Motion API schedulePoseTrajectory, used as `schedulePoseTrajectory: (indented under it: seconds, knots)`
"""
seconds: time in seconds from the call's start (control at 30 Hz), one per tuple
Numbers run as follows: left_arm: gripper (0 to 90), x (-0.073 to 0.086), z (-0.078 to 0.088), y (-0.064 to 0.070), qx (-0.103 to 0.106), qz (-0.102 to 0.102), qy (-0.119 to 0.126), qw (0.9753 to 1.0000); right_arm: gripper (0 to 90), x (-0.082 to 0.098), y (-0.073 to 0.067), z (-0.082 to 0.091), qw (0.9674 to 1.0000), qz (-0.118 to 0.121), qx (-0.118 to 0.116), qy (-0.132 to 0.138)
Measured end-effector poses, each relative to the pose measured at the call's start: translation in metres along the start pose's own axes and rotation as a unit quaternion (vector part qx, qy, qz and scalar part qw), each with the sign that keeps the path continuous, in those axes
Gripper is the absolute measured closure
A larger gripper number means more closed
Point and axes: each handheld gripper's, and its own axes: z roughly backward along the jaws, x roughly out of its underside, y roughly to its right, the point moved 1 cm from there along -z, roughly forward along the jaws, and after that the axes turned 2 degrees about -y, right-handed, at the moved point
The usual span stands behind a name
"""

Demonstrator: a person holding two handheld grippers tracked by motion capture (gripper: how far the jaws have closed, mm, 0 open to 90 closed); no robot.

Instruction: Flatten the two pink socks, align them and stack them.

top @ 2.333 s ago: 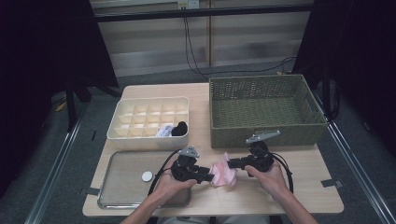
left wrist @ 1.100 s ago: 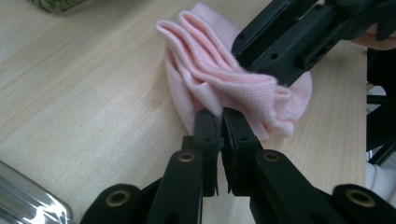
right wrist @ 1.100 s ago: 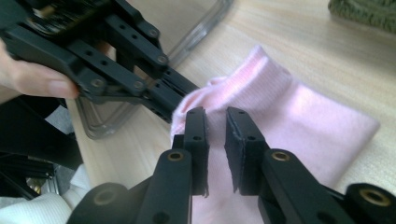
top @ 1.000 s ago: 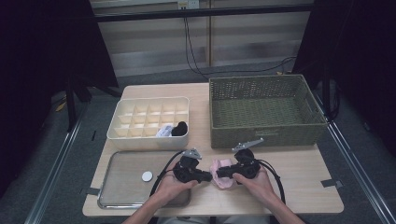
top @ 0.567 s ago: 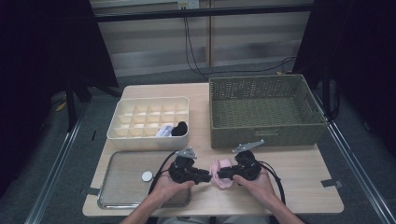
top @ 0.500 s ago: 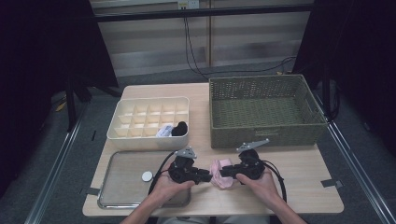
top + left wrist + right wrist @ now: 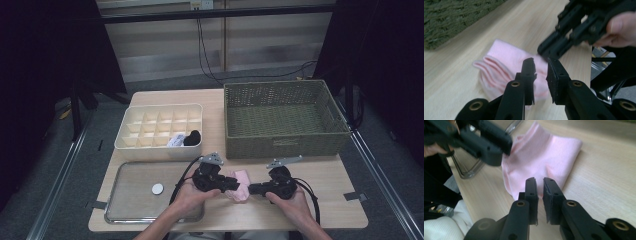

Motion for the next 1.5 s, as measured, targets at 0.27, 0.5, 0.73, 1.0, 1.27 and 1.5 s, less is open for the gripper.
schedulePoseTrajectory:
  seconds: [0.27, 0.5, 0.73, 1.0, 1.27, 1.5]
  knots:
    - [78.9, -0.001, -0.016, -0.009, -0.012, -0.003, -0.024, 0.9996, 81.8, -0.001, 0.004, -0.009, 0.9996, 0.005, 0.014, -0.025]
    - [81.2, 0.01, -0.025, -0.018, -0.025, -0.005, -0.049, 0.9985, 77.0, -0.003, 0.006, -0.003, 1.0, 0.001, 0.008, 0.001]
    - [84.7, 0.012, -0.025, -0.021, -0.021, 0.002, -0.05, 0.9986, 69.9, -0.01, 0.016, -0.006, 0.9995, -0.022, 0.003, 0.023]
    - [86.0, 0.015, -0.024, -0.015, -0.04, -0.017, -0.048, 0.9979, 68.1, -0.028, 0.027, -0.019, 0.9993, -0.023, 0.023, 0.02]
    - [85.9, 0.02, -0.022, -0.011, -0.04, -0.019, -0.046, 0.998, 64.3, -0.035, 0.024, -0.031, 0.9995, -0.028, 0.014, 0.01]
    - [85.9, 0.022, -0.021, -0.012, -0.032, -0.016, -0.044, 0.9984, 66.3, -0.032, 0.024, -0.036, 0.9993, -0.037, -0.007, 0.009]
